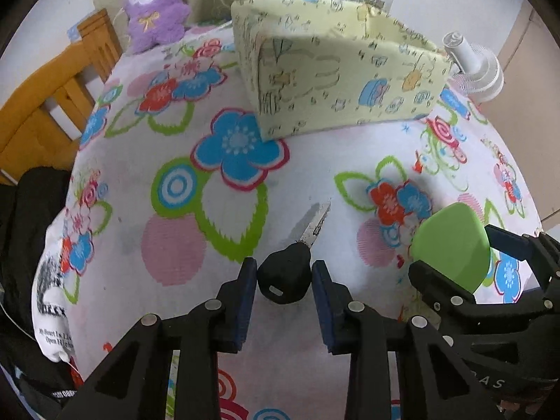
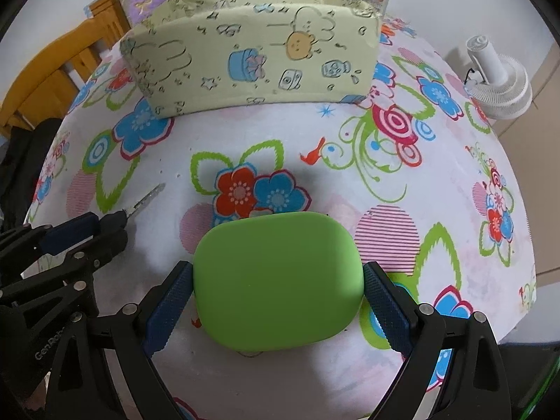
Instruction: Organize rigid objects
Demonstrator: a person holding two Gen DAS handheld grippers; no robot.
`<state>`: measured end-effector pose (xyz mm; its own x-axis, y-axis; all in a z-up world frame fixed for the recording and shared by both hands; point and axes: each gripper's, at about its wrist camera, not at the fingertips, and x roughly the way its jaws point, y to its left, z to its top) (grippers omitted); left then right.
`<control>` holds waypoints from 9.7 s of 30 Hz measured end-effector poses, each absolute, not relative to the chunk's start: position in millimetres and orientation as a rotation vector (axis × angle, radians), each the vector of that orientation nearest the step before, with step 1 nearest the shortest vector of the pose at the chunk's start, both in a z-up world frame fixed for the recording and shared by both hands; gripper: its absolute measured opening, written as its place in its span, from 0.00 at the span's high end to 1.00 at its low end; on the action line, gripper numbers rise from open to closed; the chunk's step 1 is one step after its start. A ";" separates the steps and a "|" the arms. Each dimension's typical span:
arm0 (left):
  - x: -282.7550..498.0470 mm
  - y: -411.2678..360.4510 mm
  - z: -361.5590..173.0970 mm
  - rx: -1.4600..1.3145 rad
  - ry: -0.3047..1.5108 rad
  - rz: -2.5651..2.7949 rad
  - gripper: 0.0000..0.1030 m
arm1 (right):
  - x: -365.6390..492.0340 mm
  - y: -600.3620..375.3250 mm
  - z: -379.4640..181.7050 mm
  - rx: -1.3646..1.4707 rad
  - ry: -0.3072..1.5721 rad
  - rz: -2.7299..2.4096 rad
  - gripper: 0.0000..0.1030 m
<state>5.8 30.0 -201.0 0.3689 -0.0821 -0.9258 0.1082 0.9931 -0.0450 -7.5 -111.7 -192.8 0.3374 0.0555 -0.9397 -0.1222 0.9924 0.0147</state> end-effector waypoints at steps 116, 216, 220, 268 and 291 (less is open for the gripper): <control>149.6 -31.9 -122.7 0.034 1.164 0.004 0.13 | 180.8 -144.1 -88.3 -0.065 1.121 0.366 0.07; 20.9 23.7 30.3 -0.030 0.861 0.074 0.00 | 45.0 -162.6 49.0 -0.025 0.820 0.234 0.02; 10.5 21.5 38.9 -0.041 0.834 0.076 0.00 | 32.8 -167.1 52.7 -0.043 0.809 0.219 0.02; 10.9 -4.4 48.7 -0.016 0.807 0.123 0.00 | 22.2 -190.7 67.0 -0.002 0.759 0.213 0.02; 14.5 -4.4 59.4 -0.025 0.795 0.117 0.00 | 37.5 -189.1 68.1 -0.032 0.778 0.215 0.02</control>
<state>14.5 -4.4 59.4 0.6938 0.0956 -0.7138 -0.1144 0.9932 0.0218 37.5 -189.1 68.1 0.6917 0.1805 -0.6993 -0.2041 0.9777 0.0505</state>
